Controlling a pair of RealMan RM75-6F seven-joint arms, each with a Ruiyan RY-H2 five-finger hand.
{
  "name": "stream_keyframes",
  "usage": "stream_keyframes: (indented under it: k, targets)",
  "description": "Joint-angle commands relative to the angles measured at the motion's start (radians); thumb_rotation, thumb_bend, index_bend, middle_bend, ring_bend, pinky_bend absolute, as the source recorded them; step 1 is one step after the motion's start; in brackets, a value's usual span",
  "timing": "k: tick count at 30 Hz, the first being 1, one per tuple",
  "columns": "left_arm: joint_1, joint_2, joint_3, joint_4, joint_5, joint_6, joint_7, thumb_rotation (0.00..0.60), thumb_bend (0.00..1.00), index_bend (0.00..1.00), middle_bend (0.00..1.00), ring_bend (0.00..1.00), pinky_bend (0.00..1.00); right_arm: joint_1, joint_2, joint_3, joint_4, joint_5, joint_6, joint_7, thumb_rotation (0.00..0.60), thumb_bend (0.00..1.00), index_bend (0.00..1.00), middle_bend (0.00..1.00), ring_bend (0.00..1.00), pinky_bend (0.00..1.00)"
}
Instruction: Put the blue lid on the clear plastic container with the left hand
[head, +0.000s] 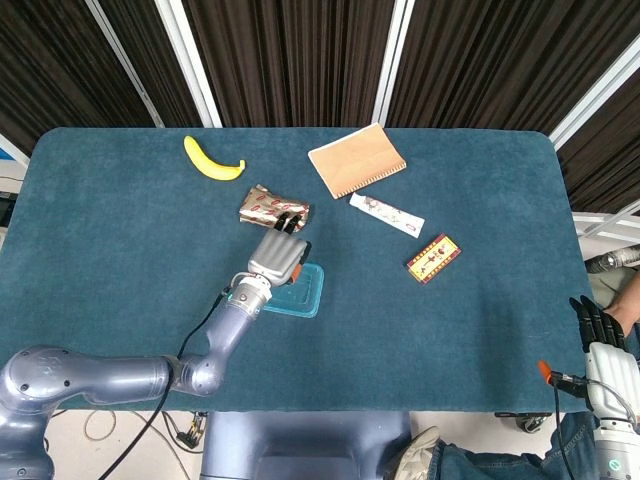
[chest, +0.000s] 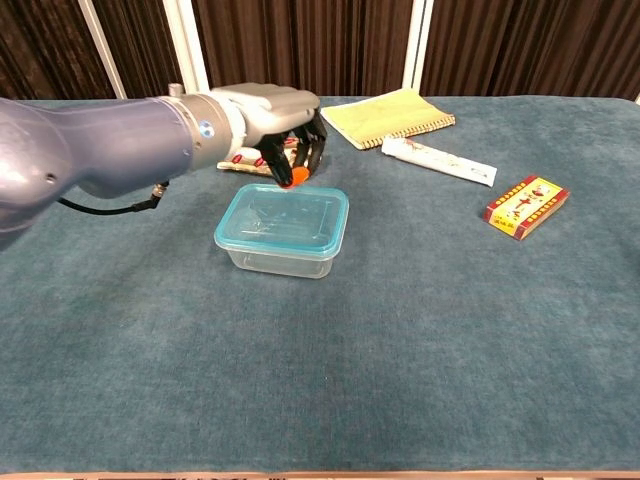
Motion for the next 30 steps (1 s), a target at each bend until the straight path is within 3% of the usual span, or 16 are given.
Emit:
stream_keyframes:
  k: [1, 30]
  targets:
    - [-0.008, -0.017, -0.008, 0.015, -0.006, -0.008, 0.002, 0.6, 0.49, 0.56, 0.53, 0.02, 0.0, 0.0, 0.001, 0.0, -0.001, 0.001, -0.001, 0.001, 0.6, 0.27, 0.02, 0.0, 0.0, 0.0]
    - [-0.039, -0.092, -0.022, 0.084, -0.039, -0.008, 0.076, 0.6, 0.48, 0.55, 0.53, 0.02, 0.0, 0.001, 0.008, 0.001, -0.011, 0.017, -0.015, 0.007, 0.6, 0.27, 0.02, 0.0, 0.0, 0.0]
